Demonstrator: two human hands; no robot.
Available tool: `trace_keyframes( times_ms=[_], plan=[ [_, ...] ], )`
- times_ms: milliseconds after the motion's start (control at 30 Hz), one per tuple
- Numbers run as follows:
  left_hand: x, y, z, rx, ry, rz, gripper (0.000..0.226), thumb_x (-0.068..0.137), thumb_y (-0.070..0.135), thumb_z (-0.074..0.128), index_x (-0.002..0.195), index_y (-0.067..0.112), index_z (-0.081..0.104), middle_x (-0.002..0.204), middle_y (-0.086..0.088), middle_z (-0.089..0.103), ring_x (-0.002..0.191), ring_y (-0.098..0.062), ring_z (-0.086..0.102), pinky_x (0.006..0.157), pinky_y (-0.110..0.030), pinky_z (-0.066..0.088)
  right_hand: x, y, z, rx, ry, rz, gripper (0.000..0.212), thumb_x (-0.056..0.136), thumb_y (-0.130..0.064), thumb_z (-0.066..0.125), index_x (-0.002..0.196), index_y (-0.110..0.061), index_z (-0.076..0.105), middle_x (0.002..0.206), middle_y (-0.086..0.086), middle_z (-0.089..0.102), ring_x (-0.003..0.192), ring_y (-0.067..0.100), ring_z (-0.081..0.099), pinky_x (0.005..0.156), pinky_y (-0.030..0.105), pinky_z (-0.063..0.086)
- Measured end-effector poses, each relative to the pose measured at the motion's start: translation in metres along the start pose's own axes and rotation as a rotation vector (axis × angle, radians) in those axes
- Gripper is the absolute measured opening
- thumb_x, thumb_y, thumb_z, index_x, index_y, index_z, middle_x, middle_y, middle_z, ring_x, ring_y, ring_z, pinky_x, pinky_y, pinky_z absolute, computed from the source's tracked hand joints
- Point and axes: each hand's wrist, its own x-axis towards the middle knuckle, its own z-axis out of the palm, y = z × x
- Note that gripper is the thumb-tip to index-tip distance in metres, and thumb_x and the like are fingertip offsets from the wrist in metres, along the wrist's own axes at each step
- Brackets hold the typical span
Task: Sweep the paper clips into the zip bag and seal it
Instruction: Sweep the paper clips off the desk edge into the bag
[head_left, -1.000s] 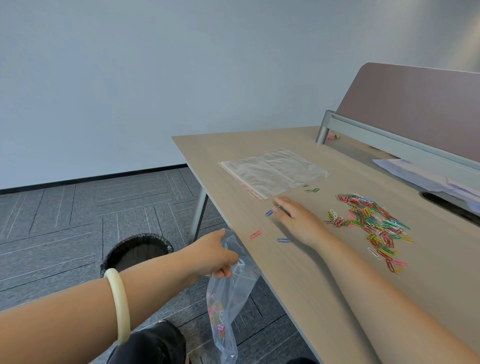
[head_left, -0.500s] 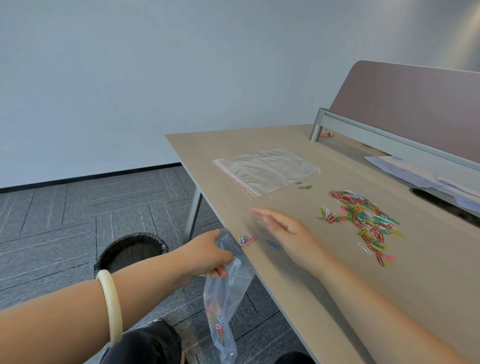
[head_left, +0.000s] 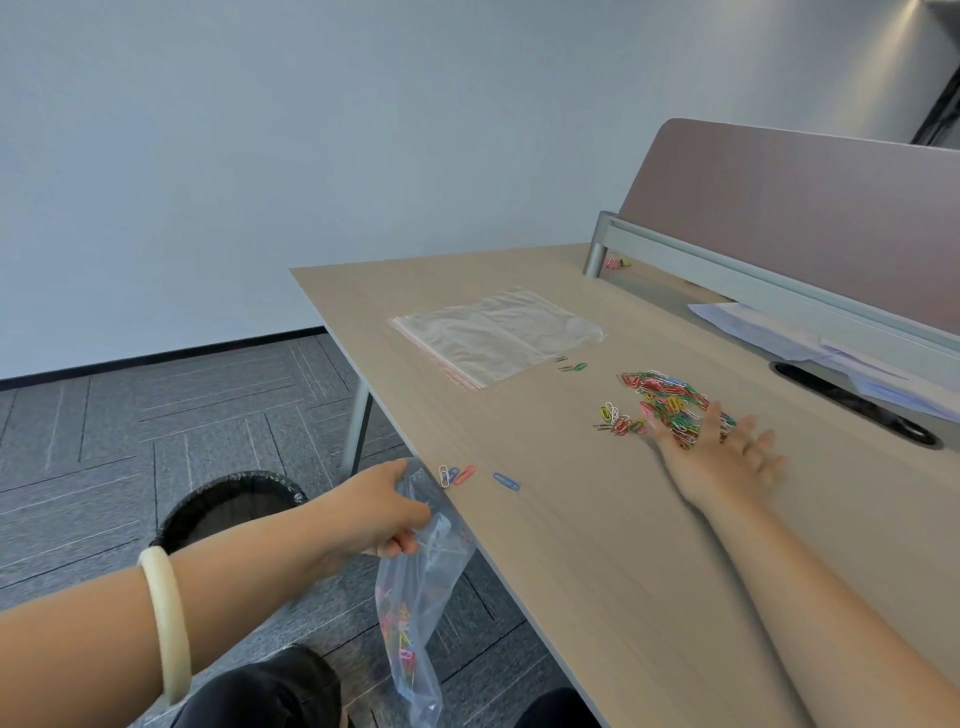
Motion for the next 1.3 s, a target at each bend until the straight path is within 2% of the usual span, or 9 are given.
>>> trace_keyframes(
  times_ms=[167, 267, 367, 500, 700, 867, 1000, 1133, 1300],
  plan=[
    [0.000, -0.001, 0.000, 0.010, 0.011, -0.014, 0.071, 0.084, 0.004, 0.052, 0.147, 0.019, 0.024, 0.048, -0.004, 0.059, 0.035, -0.007, 0.046, 0.043, -0.017, 0.042, 0.015, -0.019, 0.007, 0.067, 0.004, -0.045, 0.085, 0.084, -0.071, 0.014, 0.148, -0.016, 0.003, 0.156, 0.020, -0.002, 0.144, 0.034, -0.010, 0.115, 0.049, -0.008],
    [-0.004, 0.002, 0.002, 0.010, 0.014, -0.005, 0.068, 0.085, 0.003, 0.050, 0.146, 0.019, 0.026, 0.052, -0.006, 0.057, 0.032, -0.005, 0.045, 0.041, -0.015, 0.040, 0.020, -0.027, 0.002, 0.181, 0.081, -0.078, 0.075, 0.088, -0.066, 0.015, 0.148, -0.022, 0.010, 0.158, 0.012, 0.001, 0.145, 0.029, -0.010, 0.114, 0.050, -0.011],
    [-0.005, 0.003, 0.002, 0.007, 0.020, 0.002, 0.068, 0.086, 0.002, 0.049, 0.147, 0.019, 0.025, 0.052, -0.007, 0.056, 0.029, -0.003, 0.044, 0.037, -0.013, 0.039, 0.032, -0.009, -0.004, 0.222, 0.190, 0.021, 0.075, 0.086, -0.068, 0.018, 0.147, -0.024, 0.013, 0.158, 0.014, 0.002, 0.144, 0.034, -0.010, 0.115, 0.051, -0.009],
    [0.002, -0.001, -0.002, 0.021, 0.028, -0.027, 0.074, 0.084, 0.002, 0.049, 0.150, 0.019, 0.017, 0.049, -0.006, 0.059, 0.034, -0.008, 0.045, 0.040, -0.015, 0.041, 0.061, 0.009, -0.003, 0.200, 0.060, 0.167, 0.087, 0.080, -0.076, 0.015, 0.148, -0.021, 0.007, 0.157, 0.018, 0.005, 0.144, 0.039, -0.001, 0.117, 0.048, -0.002],
    [0.004, 0.001, -0.001, 0.020, 0.017, -0.020, 0.073, 0.084, 0.001, 0.048, 0.148, 0.020, 0.021, 0.050, -0.006, 0.059, 0.036, -0.008, 0.046, 0.043, -0.017, 0.043, 0.091, -0.013, -0.008, 0.221, -0.044, -0.118, 0.086, 0.082, -0.074, 0.017, 0.147, -0.018, 0.016, 0.154, 0.015, 0.023, 0.142, 0.032, 0.020, 0.114, 0.046, 0.019],
    [0.007, -0.001, -0.007, 0.012, 0.033, -0.045, 0.076, 0.082, 0.001, 0.048, 0.149, 0.021, 0.019, 0.045, -0.004, 0.060, 0.039, -0.012, 0.046, 0.045, -0.018, 0.042, 0.093, -0.030, -0.008, 0.269, -0.093, -0.321, 0.079, 0.082, -0.070, 0.035, 0.144, -0.023, 0.026, 0.154, 0.008, 0.027, 0.141, 0.028, 0.024, 0.113, 0.043, 0.022],
    [0.007, 0.001, -0.010, 0.020, 0.039, -0.034, 0.067, 0.082, 0.000, 0.046, 0.144, 0.022, 0.030, 0.047, -0.004, 0.058, 0.037, -0.010, 0.045, 0.044, -0.017, 0.042, 0.097, -0.040, -0.006, 0.255, -0.148, -0.468, 0.077, 0.073, -0.082, 0.029, 0.125, -0.030, 0.050, 0.141, 0.001, 0.045, 0.133, 0.024, 0.037, 0.108, 0.044, 0.031],
    [0.009, 0.000, -0.009, 0.017, 0.050, -0.028, 0.067, 0.083, -0.001, 0.046, 0.144, 0.021, 0.030, 0.048, -0.005, 0.058, 0.035, -0.009, 0.045, 0.042, -0.016, 0.041, 0.087, -0.053, 0.003, 0.243, -0.165, -0.573, 0.053, 0.091, -0.054, 0.037, 0.135, -0.026, 0.045, 0.150, -0.003, 0.035, 0.139, 0.014, 0.028, 0.111, 0.034, 0.020],
    [0.010, -0.003, -0.006, 0.044, 0.057, -0.024, 0.065, 0.082, 0.000, 0.046, 0.142, 0.022, 0.031, 0.049, -0.006, 0.058, 0.036, -0.010, 0.045, 0.042, -0.017, 0.041, 0.065, -0.070, 0.011, 0.277, -0.216, -0.709, 0.044, 0.095, -0.043, 0.038, 0.135, -0.027, 0.045, 0.151, -0.006, 0.032, 0.142, 0.011, 0.021, 0.115, 0.032, 0.014]
  ],
)
